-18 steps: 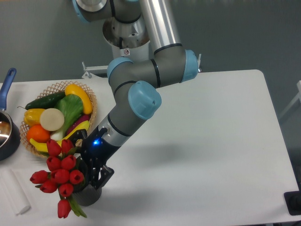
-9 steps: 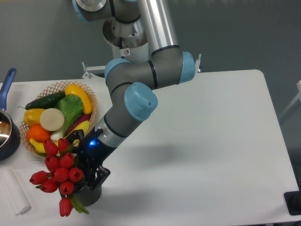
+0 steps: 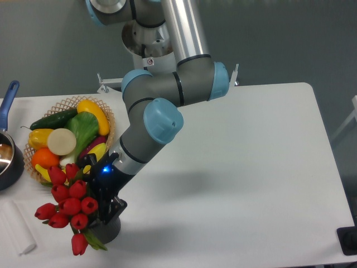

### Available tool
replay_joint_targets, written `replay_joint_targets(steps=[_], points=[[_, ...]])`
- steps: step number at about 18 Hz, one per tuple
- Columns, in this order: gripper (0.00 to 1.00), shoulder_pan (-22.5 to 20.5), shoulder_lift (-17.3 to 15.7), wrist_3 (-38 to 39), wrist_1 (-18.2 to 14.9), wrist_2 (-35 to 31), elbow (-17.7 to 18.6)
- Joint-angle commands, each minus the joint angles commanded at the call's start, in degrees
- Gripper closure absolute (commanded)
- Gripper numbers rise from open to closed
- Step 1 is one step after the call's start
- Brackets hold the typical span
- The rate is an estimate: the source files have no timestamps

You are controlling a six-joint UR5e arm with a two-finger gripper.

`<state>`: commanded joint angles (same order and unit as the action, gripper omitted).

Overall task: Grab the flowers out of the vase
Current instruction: 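Close the gripper on the tulip stems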

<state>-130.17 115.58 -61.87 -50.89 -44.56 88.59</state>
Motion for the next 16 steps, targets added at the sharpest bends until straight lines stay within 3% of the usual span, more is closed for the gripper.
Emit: replay_joint_targets(steps=[5, 16], points=[[0.51, 0.0, 0.09, 0.0, 0.17, 0.0, 0.0], [0.56, -0.26, -0.09, -0.35, 0.18, 0.26, -0.44]])
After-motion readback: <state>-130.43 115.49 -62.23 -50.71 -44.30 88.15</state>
